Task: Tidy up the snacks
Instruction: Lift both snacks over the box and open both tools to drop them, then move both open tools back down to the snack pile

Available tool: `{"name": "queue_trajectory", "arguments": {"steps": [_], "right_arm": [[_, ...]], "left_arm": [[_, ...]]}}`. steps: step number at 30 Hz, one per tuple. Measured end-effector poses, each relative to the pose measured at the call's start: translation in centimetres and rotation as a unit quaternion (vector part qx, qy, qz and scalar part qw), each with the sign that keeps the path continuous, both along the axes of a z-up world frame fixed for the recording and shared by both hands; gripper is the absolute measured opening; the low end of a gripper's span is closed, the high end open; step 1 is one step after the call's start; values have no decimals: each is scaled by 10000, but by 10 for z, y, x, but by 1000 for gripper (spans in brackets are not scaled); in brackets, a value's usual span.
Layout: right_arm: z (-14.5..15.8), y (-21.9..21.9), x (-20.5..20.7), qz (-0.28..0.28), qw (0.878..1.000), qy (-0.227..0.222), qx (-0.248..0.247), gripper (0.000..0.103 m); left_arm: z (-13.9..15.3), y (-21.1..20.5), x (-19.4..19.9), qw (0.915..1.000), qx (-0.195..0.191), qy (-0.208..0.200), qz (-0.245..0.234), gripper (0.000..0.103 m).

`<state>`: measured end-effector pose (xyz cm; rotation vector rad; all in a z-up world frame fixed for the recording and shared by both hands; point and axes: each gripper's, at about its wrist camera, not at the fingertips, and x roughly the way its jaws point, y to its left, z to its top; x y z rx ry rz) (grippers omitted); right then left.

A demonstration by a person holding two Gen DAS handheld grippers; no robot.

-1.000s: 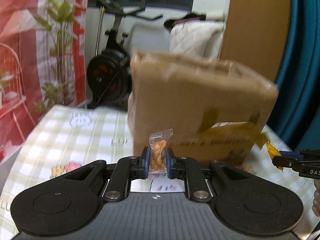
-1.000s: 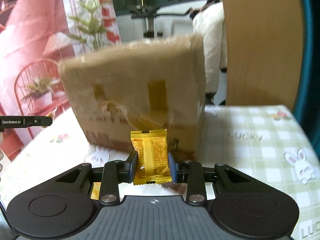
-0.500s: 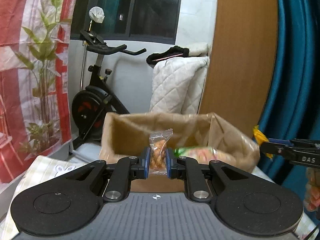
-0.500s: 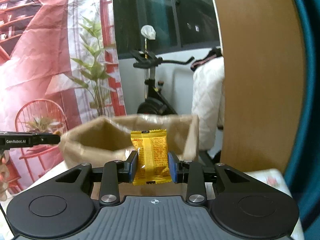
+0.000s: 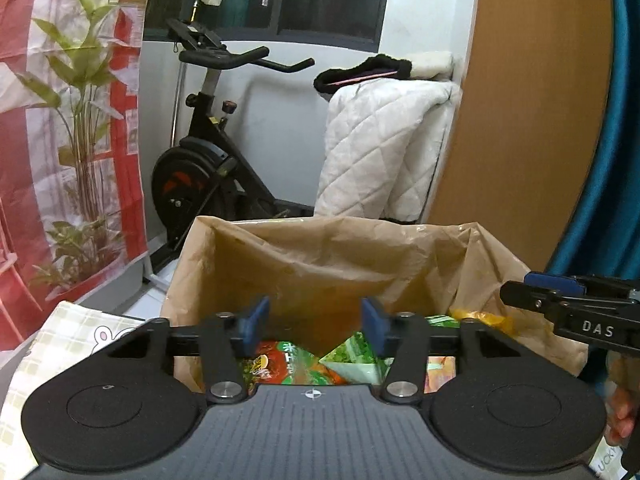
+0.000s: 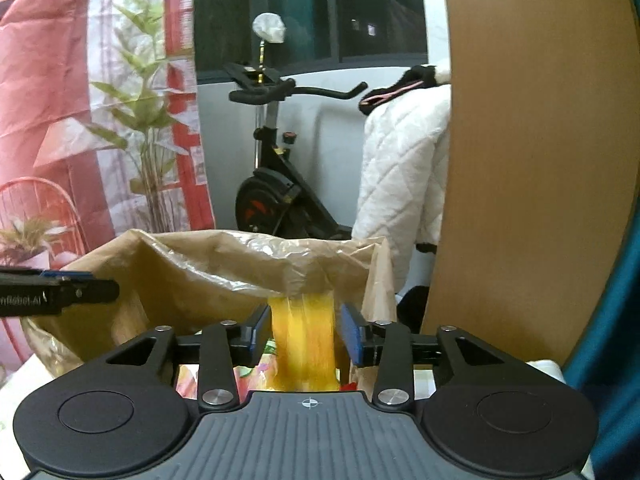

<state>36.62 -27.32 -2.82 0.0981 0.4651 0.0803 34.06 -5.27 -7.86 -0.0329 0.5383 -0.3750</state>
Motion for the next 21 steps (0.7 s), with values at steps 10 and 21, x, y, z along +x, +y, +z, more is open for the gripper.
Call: {"name": "queue_trajectory", "arguments": {"steps": [10,21], "right_arm": [[5,-11,-58,68,9986,-3,527,40],[-26,-17,-132,-32,9948,264,979,41]], "left_arm": [[20,34,-43,9997,-199,138,-33,54],[20,67,-104,9996,-206,185,2,54]]}}
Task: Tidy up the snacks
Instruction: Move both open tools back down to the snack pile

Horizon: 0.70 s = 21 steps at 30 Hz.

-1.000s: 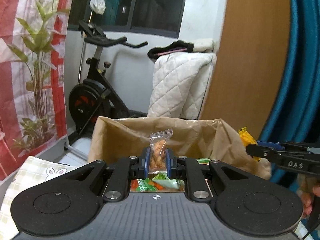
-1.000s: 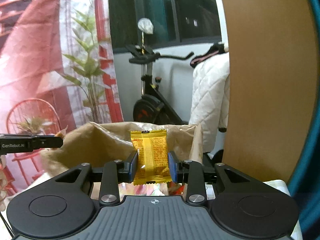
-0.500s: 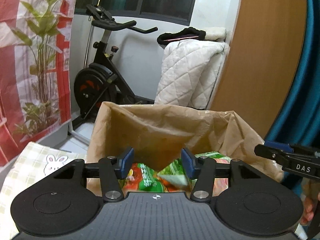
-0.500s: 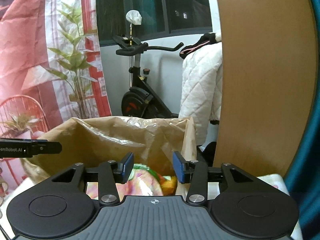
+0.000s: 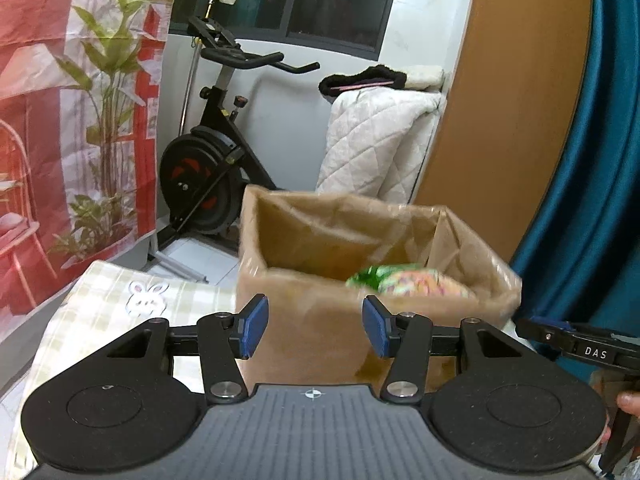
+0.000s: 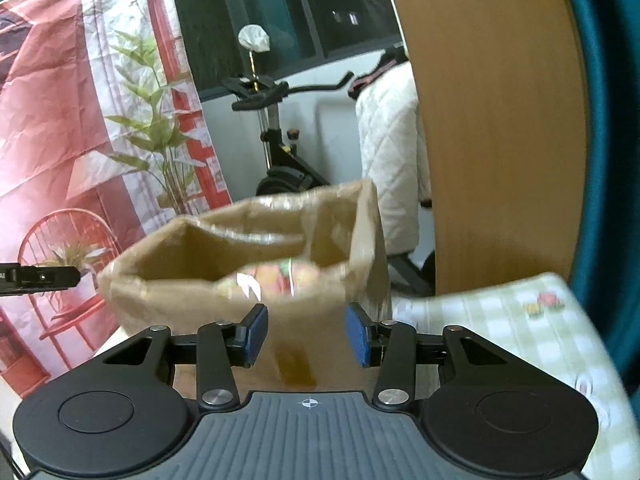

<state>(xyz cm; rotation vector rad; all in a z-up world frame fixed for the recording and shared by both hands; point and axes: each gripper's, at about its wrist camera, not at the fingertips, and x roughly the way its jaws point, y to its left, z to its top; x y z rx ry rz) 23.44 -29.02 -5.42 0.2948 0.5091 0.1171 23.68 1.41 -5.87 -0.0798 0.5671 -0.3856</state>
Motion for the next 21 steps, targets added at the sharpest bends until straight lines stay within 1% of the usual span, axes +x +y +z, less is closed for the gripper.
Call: {"name": "queue_trajectory", "arguments": {"steps": [4,7,10,12,15,17,19,21], "right_arm": [[-29,9,-19,45,9994,316,116,42],[-53,22,-31,141,9977,623,247,47],[-73,45,-38,369,9943,969,246,51],[-82,61,-42,555,9917,1138,245,56],[-90,86,-47,842,9878,1291,220,65],[-90,101,-47,947,9863,1341,140,69],[-89,115,-46,1046,9848,1384,63,70],[-90,126,-45,1167,9821,1477,6,75]], "left_arm": [[-25,6,-18,9997,55,230,59,54],[-45,9,-30,9991,104,398,127,54],[-62,10,-39,9982,132,556,196,54],[-74,11,-44,9973,175,676,221,54],[-89,12,-52,9960,247,816,267,54],[-94,14,-54,9953,238,892,283,54],[-98,17,-56,9950,263,914,310,54],[-100,19,-59,9947,318,914,343,54]]}}
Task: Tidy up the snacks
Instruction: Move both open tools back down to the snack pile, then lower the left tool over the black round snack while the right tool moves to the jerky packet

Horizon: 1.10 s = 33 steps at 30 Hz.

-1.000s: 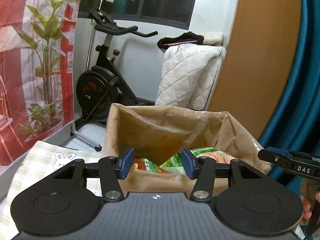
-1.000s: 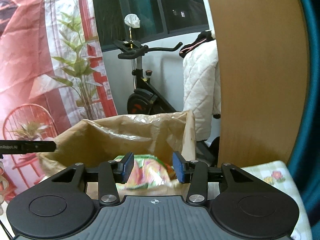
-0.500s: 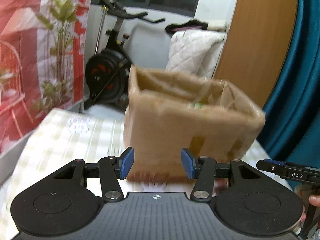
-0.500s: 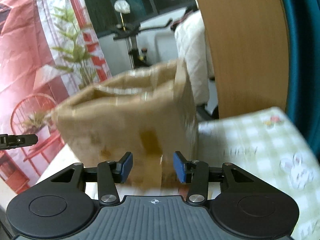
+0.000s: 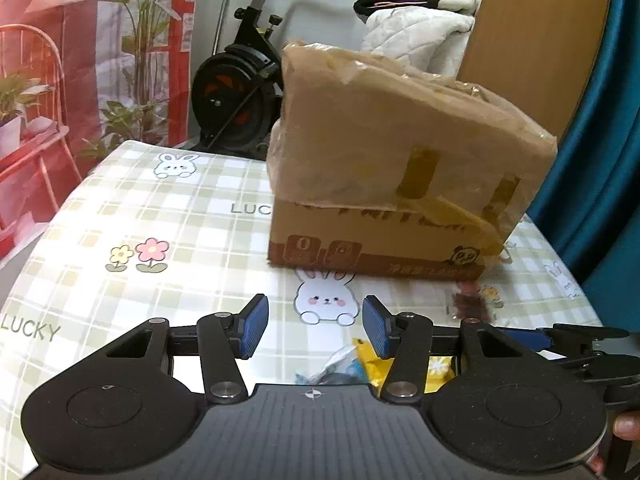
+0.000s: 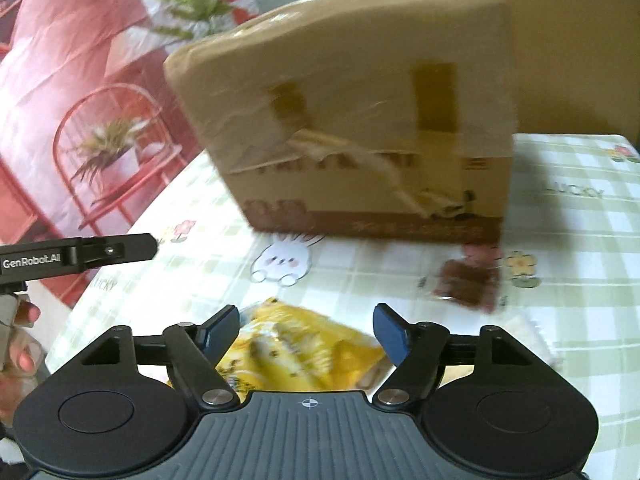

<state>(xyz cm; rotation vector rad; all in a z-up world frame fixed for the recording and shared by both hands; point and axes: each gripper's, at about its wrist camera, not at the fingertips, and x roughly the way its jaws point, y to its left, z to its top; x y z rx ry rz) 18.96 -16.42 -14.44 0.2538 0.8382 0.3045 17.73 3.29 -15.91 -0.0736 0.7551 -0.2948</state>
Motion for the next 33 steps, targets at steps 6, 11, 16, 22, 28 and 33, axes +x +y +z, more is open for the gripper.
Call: {"name": "queue_trajectory", "arguments": {"steps": [6,11,16,22,28,33], "right_arm": [[-17,10,2,49,9985,539,-106,81],[-23,5,-2,75,9988,472,-50,76],[-18,-3,14,49,9997,193,-172,63],[-20,-3,22,56,9992,8,-394,63],[-24,-12,12,34,9997,32,-221,65],[-28,-17,1,42,10000,51,-68,66]], "left_arm": [[-9,5,-5,9999,-50,120,76,54],[-18,4,-5,9997,-1,223,62,54],[-30,3,-1,9988,-193,448,48,54],[-41,-7,-1,9978,-169,639,-59,54],[-52,-18,0,9968,-146,771,-174,54],[-58,-26,0,9961,-85,844,-238,54]]}}
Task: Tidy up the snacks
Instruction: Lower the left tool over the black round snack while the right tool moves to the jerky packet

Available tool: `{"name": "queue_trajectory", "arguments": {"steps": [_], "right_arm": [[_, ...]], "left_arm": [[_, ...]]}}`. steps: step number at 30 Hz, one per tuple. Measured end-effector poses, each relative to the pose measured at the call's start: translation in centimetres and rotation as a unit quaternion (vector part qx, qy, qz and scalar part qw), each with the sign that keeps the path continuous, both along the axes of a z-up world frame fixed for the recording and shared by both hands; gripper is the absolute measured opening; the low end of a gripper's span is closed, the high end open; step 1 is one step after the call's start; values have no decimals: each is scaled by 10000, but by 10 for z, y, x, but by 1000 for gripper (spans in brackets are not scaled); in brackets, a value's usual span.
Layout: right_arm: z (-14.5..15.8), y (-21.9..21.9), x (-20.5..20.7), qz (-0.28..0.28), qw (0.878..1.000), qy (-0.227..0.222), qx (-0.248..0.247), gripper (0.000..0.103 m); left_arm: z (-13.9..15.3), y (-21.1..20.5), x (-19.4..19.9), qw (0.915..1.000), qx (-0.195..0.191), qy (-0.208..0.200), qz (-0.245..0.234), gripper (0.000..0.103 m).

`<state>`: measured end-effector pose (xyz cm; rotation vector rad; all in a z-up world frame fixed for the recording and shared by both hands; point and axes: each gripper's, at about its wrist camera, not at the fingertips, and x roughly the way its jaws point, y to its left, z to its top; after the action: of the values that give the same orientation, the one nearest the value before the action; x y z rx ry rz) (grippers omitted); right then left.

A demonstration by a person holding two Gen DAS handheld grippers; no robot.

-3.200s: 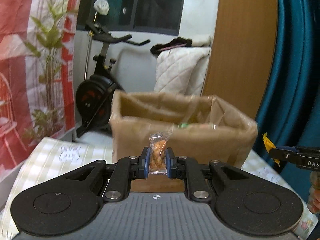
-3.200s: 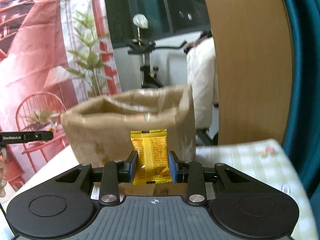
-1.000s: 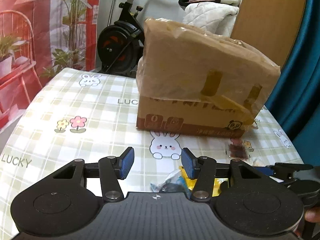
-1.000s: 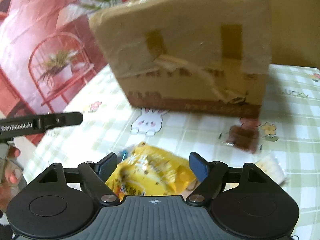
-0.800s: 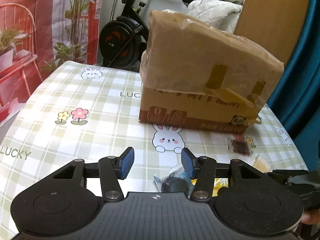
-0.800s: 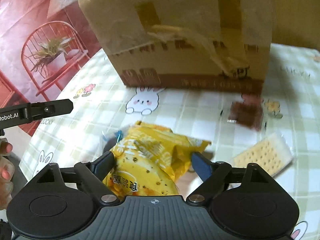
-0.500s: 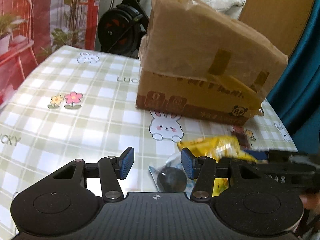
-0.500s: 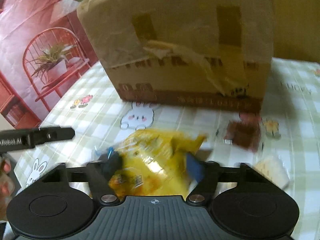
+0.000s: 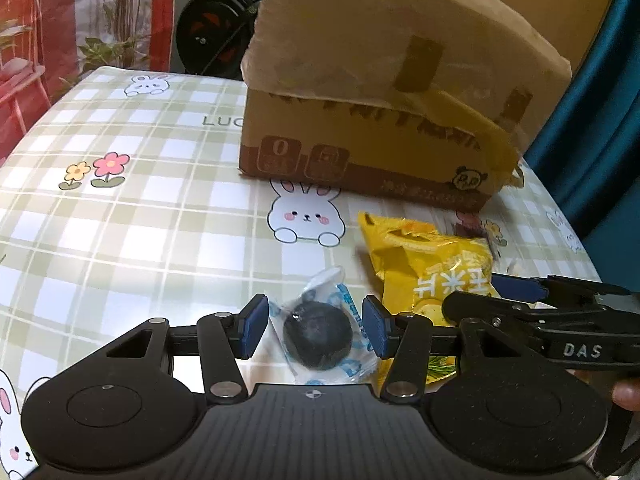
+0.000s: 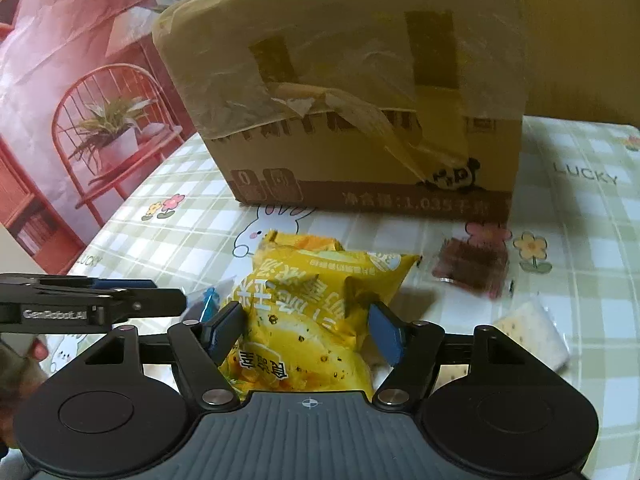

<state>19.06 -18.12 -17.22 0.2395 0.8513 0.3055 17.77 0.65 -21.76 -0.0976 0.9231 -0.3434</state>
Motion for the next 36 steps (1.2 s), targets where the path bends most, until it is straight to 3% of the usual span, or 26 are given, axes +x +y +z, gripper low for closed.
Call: {"name": "queue_trajectory", "arguments": {"steps": [13,23,26,28,33,36], "right_arm": [[16,-28,-21,-43,9998,-219,-14,65],[30,-62,-7,-403,9979,-476,-162,62],[28,-73,4,-507,9962,-505,-494,61],[22,-74,14,-430,9924,-521,-1029,61],[-2,-67,43,226,9761,-326,-2135,60],[-15,-59,54,673,9682,-272,-2394,60]], "left_arm": [[-10,-4,4,9996,-207,174,82,54],[-16,-2,5,9988,-361,308,157,54],[-16,-3,4,9988,-338,304,152,54],[-16,-4,5,9989,-342,307,128,54],[-16,-7,6,9991,-296,295,79,54],[-17,-9,7,9993,-244,272,58,54]]}}
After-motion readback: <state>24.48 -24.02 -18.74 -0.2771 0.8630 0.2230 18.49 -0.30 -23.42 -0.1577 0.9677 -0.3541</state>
